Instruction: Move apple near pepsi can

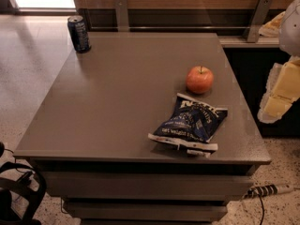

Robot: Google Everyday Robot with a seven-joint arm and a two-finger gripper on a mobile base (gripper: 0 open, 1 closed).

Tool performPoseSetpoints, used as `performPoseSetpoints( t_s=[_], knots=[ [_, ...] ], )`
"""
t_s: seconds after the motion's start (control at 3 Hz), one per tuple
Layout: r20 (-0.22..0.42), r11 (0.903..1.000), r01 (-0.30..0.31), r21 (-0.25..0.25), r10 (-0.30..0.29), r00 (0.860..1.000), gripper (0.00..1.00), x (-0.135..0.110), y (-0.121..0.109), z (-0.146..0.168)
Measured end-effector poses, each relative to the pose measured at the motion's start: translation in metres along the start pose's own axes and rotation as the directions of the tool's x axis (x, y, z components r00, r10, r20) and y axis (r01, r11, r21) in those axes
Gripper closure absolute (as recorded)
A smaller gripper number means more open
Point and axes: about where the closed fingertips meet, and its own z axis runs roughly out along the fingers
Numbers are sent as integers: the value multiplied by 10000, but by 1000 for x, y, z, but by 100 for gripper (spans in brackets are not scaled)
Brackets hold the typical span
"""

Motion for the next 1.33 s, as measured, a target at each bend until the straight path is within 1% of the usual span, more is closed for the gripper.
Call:
performPoseSetpoints(
  t_s=[0.33, 0.67, 1.0, 1.33],
  knots=[
    [0, 10000, 0, 0, 0, 10000, 0, 0, 0, 0],
    [522, 9995, -294, 108, 288, 9982, 0, -1, -15, 3],
    [1536, 9950, -988, 109, 960, 9835, 0, -3, -41, 16],
    [2349, 9891, -1475, -49, 1445, 9612, 0, -6, -62, 31]
  ],
)
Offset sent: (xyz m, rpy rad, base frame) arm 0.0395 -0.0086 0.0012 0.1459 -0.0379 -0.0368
